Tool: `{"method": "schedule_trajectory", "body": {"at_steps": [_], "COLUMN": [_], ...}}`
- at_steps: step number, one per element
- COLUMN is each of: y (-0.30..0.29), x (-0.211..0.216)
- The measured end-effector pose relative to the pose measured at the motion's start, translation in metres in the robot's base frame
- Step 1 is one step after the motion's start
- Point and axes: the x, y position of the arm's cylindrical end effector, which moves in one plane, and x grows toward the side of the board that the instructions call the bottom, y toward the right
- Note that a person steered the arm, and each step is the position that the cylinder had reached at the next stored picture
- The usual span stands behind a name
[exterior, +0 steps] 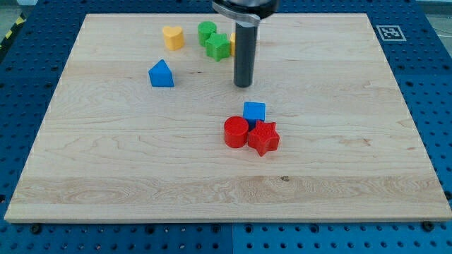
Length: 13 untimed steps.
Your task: Place the blue blocks above the red blocks
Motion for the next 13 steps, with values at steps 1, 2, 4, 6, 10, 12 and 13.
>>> {"method": "schedule_trajectory", "body": {"at_steps": [1,2,4,6,10,12,13], "y": [-0.030,-0.055,-0.137,-0.129,-0.209,-0.166,-0.116], "x": [-0.009,-0.025,-0.035,0.009,-0.007,0.032,0.038]}}
